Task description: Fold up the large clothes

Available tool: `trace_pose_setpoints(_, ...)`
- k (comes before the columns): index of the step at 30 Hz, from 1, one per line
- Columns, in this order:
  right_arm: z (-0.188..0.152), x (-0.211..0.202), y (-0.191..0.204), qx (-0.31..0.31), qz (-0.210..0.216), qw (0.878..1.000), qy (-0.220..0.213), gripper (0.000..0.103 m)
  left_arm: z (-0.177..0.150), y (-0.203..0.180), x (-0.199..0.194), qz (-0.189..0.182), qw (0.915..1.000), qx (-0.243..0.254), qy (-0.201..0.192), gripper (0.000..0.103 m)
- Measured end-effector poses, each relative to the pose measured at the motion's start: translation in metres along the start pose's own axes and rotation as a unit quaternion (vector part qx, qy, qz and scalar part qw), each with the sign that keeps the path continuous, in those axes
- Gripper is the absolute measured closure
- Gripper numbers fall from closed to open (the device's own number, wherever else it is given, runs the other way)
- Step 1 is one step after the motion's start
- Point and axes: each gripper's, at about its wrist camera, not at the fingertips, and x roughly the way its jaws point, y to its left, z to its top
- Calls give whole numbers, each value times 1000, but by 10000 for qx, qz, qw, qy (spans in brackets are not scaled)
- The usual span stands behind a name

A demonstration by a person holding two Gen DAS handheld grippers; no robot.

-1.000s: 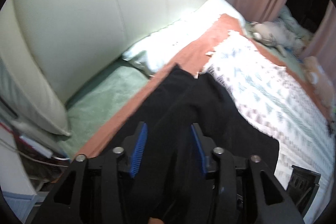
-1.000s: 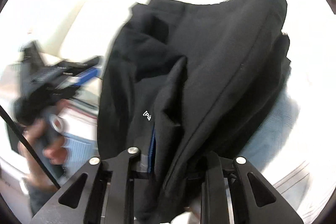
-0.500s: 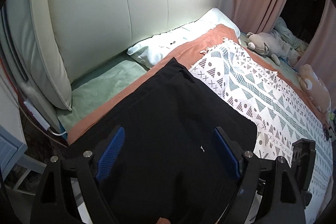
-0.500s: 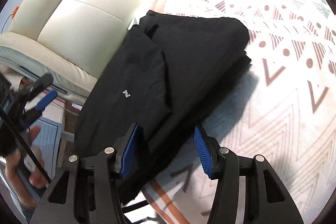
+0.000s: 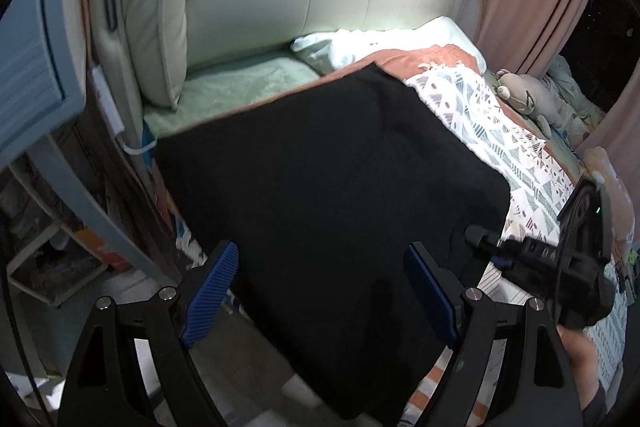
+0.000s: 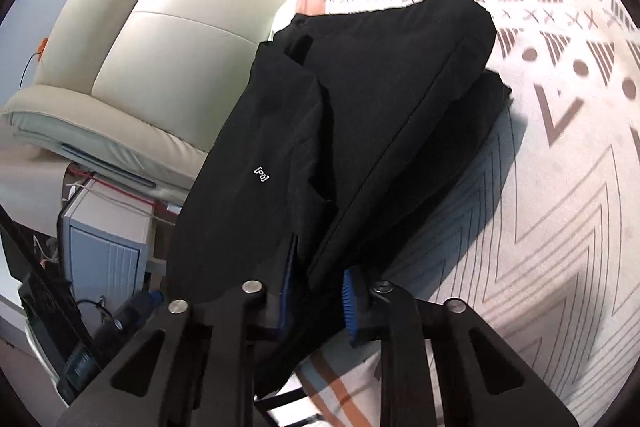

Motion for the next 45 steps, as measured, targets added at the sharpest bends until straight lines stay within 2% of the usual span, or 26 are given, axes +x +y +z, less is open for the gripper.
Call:
trace_pose_setpoints(4,5,2,-4,-105,-165,9998,-90,91,-15,7,16,-5,9998,-178,135,17)
trace_pose_setpoints(6,1,18,-3,-140,-227,9996,-58,91,-20,9,21,-44,9994,-262,207,17)
trace_pose_setpoints(9,1,16,-2,-213,-257,9994,87,88,-24,10,21,-44,9993,-334,188,17)
trace_pose_setpoints(11,-2,11,0,-273,-366,9988,152,81,-25,8,21,-27,9993,-326,198,17)
trace_pose_setpoints(13,-6,-1,3,-414,-741,9964,71,62,-28,7,20,-15,9991,-345,240,17)
trace_pose_setpoints(15,-9,-11,5,-459,-1033,9936,50,53,-29,6,16,-54,9989,-395,251,17)
trace_pose_setpoints(19,-18,-37,10,-586,-1278,9900,105,52,-32,0,-1,-139,9988,-428,176,18)
trace_pose_setpoints(23,-33,-76,19,-778,-1336,9879,-78,49,-32,-14,-22,-241,9990,-360,48,18)
trace_pose_setpoints(25,-39,-100,20,-802,-1355,9874,-171,28,-34,-24,-34,-273,9991,-313,3,18)
trace_pose_setpoints(26,-42,-112,22,-817,-1353,9871,-243,23,-34,-29,-40,-294,9992,-268,-36,18)
trace_pose_setpoints(30,-54,-158,24,-887,-1395,9848,-539,18,-39,-51,-66,-421,9989,-99,-195,17)
trace_pose_setpoints(32,-60,-181,24,-927,-1481,9826,-631,11,-41,-61,-77,-497,9984,-22,-250,17)
trace_pose_setpoints(34,-66,-204,23,-940,-1546,9808,-728,0,-45,-72,-88,-555,9979,72,-324,1)
trace_pose_setpoints(45,-115,-340,27,-1283,-1798,9636,-1506,0,-72,-130,-150,-904,9915,506,-784,0)
